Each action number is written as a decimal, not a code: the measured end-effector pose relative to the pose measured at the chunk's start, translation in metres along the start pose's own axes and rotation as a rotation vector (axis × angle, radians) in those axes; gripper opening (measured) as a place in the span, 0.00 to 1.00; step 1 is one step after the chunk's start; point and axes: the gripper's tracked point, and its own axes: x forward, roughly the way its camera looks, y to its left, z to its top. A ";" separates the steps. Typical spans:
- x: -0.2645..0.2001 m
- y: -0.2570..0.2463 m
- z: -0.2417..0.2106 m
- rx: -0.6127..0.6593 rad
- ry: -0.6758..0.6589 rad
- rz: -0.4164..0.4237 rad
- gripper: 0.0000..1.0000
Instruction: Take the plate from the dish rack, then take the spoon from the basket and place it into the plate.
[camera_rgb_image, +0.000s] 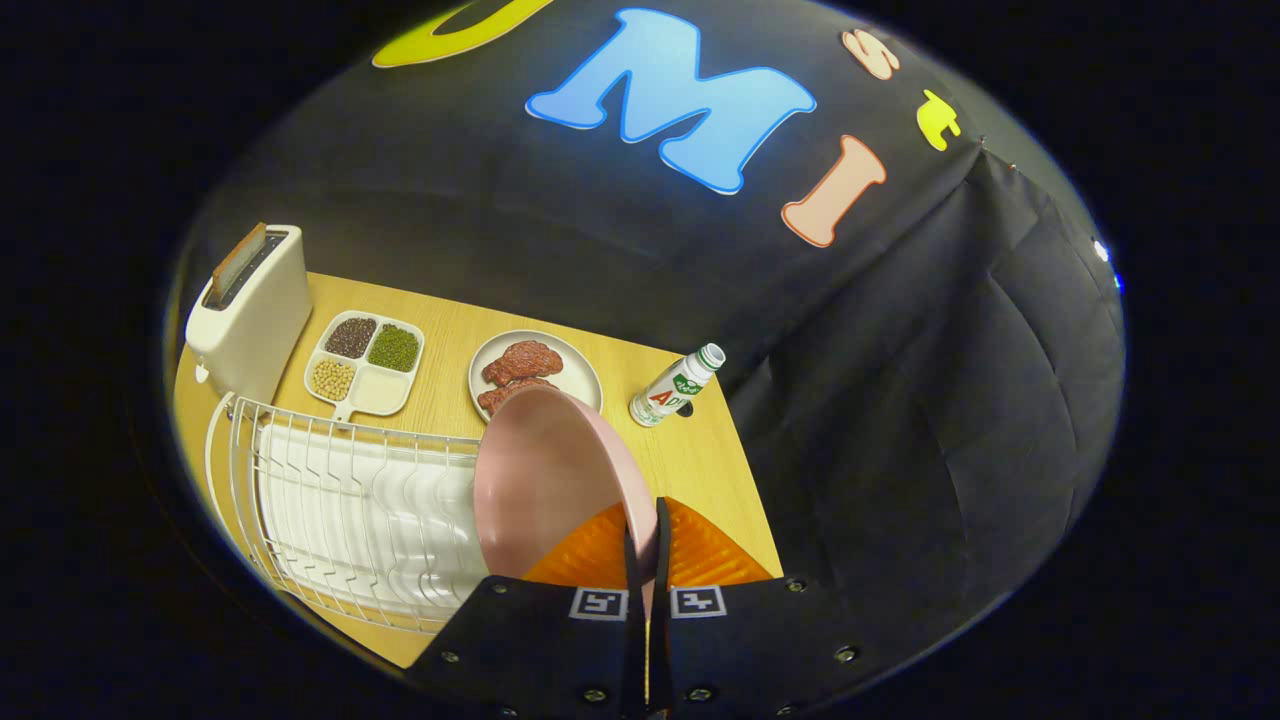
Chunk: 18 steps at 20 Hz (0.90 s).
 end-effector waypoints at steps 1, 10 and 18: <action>-0.003 -0.009 -0.001 0.007 -0.004 0.002 0.02; -0.033 -0.093 -0.025 0.106 -0.053 0.058 0.02; -0.038 -0.161 -0.080 0.179 -0.066 0.105 0.01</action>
